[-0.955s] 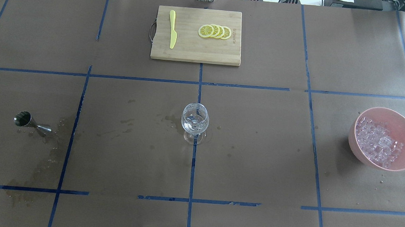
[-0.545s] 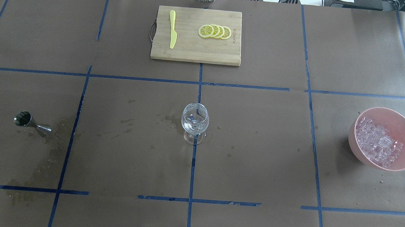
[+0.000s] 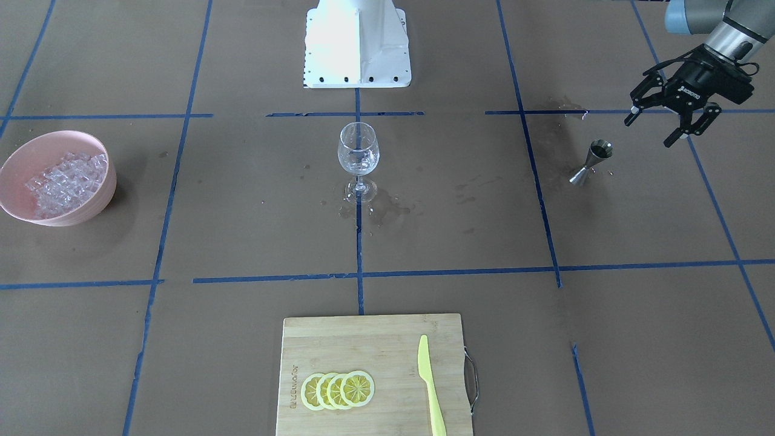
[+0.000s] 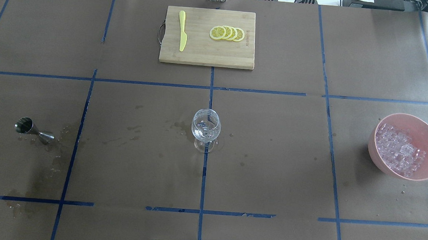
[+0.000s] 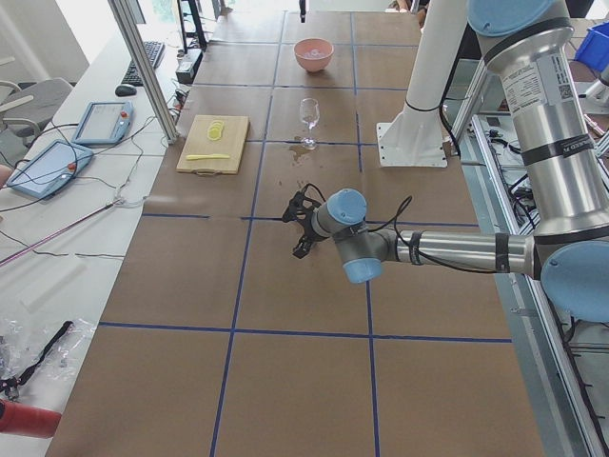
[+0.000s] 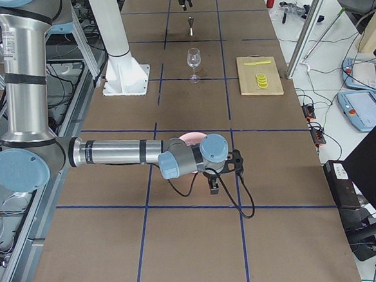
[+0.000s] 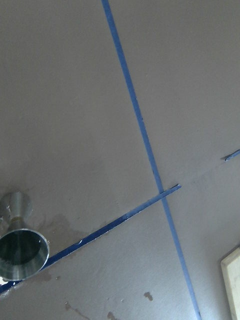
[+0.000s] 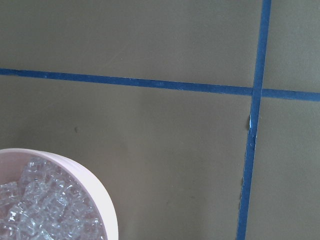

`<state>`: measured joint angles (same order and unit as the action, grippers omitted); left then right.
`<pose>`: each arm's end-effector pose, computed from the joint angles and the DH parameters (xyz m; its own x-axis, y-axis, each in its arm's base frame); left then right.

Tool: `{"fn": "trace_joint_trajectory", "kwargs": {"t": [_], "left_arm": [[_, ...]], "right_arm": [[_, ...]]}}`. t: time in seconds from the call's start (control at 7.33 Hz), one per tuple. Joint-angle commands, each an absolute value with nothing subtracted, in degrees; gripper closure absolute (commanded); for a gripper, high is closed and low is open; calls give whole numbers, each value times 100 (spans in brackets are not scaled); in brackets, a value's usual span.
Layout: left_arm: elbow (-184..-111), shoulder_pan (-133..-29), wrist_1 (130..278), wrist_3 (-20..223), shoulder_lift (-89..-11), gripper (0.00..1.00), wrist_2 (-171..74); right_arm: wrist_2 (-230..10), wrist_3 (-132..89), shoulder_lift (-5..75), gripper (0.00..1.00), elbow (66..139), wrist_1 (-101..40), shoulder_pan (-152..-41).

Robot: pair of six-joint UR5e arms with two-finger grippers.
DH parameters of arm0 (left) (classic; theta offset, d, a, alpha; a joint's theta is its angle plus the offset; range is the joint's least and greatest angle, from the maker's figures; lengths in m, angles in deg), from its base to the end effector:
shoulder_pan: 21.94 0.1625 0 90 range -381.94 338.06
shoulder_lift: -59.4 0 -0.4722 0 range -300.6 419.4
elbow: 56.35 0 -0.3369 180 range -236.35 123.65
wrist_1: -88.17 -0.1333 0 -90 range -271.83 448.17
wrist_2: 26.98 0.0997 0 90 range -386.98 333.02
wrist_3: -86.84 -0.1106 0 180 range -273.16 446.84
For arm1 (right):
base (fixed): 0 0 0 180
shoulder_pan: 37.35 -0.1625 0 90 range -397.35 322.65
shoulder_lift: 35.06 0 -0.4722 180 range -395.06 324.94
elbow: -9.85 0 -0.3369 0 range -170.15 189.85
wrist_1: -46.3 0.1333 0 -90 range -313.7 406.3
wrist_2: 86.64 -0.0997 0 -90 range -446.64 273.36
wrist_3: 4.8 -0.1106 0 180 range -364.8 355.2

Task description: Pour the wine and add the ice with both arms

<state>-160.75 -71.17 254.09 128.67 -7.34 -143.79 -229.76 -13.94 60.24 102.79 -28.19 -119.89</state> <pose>0.1172 -0.2636 0.5949 0.4713 0.4718 -0.7452 0.0802 0.8184 0.5690 -0.0082 -0.4076 0.6885 0.5843 -0.1017 0.8052 0.0341 0.9943 0.1009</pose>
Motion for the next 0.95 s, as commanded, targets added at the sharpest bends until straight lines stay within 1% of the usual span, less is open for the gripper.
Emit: {"fn": "trace_joint_trajectory", "kwargs": {"t": [0.0, 0.27, 0.41, 0.82], "left_arm": [[-16076, -5937, 25877, 13417, -485, 1, -13060], [-16111, -4608, 25894, 14575, -493, 1, -11696], [-16111, -3897, 25885, 15199, -494, 1, -10628], [-16077, -3286, 25868, 15645, -502, 1, -8664]], "right_arm": [[-22999, -1394, 6022, 0, 10310, -2823, -11988], [-23113, -1394, 6013, 0, 10310, -2814, -11979], [-23114, -1385, 6013, 0, 10319, -2814, -11979], [-23122, -1385, 6013, 0, 10319, -2823, -11988]]}}
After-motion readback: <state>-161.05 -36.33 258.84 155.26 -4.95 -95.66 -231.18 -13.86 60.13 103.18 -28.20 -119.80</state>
